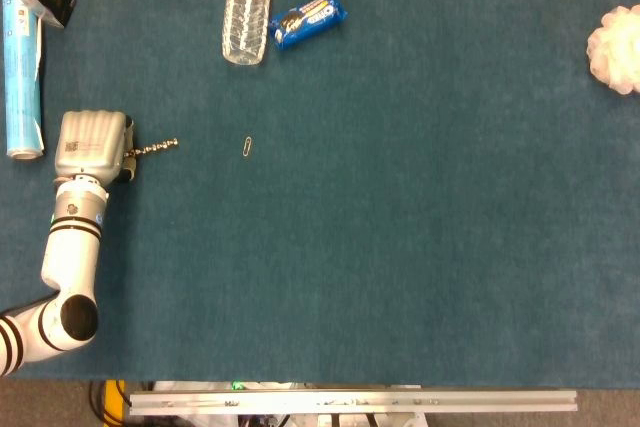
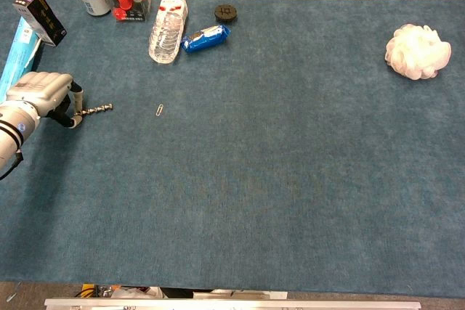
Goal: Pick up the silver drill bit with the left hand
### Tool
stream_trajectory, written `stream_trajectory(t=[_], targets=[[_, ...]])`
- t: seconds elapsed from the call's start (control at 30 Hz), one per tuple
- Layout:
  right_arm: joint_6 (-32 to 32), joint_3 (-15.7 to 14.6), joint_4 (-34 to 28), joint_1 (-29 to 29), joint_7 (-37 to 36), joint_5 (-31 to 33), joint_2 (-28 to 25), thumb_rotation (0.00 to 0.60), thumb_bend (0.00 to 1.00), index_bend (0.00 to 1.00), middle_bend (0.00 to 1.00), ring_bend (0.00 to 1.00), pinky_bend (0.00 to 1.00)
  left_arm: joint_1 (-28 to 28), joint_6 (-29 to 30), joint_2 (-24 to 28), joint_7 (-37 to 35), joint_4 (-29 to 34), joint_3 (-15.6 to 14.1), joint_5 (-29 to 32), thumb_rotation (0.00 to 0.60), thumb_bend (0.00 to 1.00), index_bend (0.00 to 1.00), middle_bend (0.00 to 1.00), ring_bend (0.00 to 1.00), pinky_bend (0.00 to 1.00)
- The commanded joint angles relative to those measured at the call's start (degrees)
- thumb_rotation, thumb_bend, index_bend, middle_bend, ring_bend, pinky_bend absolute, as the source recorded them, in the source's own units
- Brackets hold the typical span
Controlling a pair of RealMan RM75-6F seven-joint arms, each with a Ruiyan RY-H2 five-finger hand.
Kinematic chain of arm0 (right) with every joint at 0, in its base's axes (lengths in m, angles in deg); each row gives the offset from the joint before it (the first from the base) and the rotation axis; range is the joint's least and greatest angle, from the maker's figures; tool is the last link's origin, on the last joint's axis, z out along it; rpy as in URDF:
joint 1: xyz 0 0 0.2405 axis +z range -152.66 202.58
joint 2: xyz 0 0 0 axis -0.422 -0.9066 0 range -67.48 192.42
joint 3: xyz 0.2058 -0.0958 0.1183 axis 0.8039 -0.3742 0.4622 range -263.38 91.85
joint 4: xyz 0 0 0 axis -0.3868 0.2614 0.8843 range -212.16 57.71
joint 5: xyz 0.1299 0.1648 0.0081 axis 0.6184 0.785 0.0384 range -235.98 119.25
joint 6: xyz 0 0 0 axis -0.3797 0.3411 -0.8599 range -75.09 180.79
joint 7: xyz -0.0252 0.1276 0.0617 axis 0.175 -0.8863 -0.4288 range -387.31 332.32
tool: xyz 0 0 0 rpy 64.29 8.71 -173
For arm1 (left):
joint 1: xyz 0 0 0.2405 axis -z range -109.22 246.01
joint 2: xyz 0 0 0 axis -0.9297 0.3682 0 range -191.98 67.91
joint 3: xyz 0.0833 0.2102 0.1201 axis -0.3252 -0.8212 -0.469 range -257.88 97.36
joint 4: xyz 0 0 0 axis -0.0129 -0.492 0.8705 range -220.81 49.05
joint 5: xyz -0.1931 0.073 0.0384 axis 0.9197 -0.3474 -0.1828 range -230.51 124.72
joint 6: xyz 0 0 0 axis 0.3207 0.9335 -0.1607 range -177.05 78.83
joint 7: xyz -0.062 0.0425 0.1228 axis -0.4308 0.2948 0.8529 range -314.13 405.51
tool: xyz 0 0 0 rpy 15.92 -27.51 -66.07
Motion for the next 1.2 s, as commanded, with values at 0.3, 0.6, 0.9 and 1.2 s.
stream_trajectory(t=[0.3, 0.6, 0.9, 1.2], targets=[[-0.3, 0.0, -0.1, -0.1, 0.0, -0.3, -0.1, 0.6, 0.25, 0.08, 0.12, 0.08, 0.11, -0.5, 1.9, 1.8, -2.0, 2.5, -0.6, -3.2, 0.6, 0.33, 0.58, 0.85, 0.83, 0.79], [-0.6, 0.0, -0.2, -0.2, -0.3, -0.6, -0.1, 0.6, 0.25, 0.08, 0.12, 0.08, 0.11, -1.7, 6.4, 7.2, -4.3, 10.4, -1.9, -11.5, 0.6, 0.33, 0.59, 0.85, 0.83, 0.79], [-0.7, -0.1, -0.2, -0.1, -0.3, -1.0, 0.1, 0.6, 0.25, 0.08, 0.12, 0.08, 0.11, -1.7, 8.4, 12.0, -5.6, 20.3, -2.2, -18.1, 0.6, 0.33, 0.59, 0.86, 0.83, 0.79], [-1.1, -0.2, 0.0, -0.5, -0.5, -0.9, 0.0, 0.6, 0.25, 0.08, 0.12, 0.08, 0.11, 1.4, 6.7, 8.9, -2.0, 22.3, -0.9, -16.9, 0.6, 0.33, 0.59, 0.86, 0.83, 0.79]])
